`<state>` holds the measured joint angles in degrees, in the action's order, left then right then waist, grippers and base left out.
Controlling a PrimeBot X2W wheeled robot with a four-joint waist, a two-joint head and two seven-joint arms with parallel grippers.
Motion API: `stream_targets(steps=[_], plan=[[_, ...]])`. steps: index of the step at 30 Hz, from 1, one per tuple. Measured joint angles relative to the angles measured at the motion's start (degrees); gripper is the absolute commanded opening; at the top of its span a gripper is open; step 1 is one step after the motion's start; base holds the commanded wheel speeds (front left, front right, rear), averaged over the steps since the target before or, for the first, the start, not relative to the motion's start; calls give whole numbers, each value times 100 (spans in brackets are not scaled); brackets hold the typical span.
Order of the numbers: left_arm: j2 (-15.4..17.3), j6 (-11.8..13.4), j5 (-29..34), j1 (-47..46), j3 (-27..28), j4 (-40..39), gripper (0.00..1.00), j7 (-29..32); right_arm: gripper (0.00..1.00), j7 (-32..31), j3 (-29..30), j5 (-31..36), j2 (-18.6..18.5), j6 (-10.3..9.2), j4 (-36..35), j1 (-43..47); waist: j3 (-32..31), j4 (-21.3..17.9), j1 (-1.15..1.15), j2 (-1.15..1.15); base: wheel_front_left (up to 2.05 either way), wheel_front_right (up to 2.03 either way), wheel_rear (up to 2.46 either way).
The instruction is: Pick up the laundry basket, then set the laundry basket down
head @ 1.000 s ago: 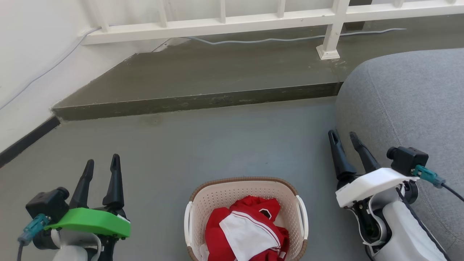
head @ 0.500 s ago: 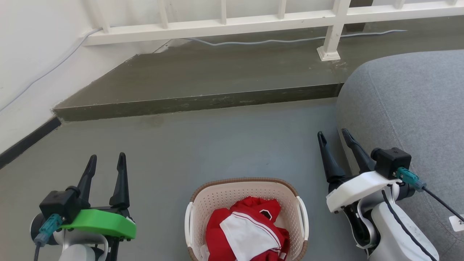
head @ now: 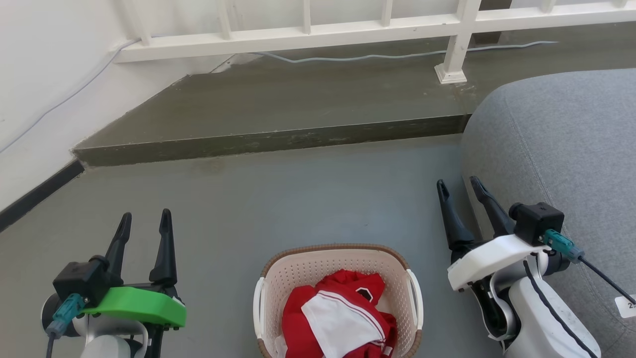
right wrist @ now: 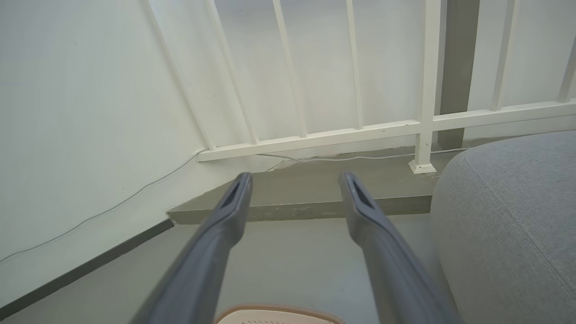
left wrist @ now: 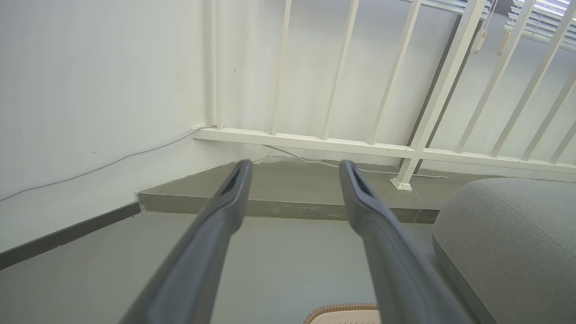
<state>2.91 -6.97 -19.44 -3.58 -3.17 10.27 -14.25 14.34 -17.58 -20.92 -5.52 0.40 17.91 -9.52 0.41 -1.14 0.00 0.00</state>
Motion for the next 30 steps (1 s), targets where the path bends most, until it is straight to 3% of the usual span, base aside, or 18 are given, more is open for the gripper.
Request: stream_targets(steps=[30], plan=[[-22,-10,25,-5,127,-88,100,-16,100,0,238,126,127,0,42,1,431,-213,0,0,0,0,0]])
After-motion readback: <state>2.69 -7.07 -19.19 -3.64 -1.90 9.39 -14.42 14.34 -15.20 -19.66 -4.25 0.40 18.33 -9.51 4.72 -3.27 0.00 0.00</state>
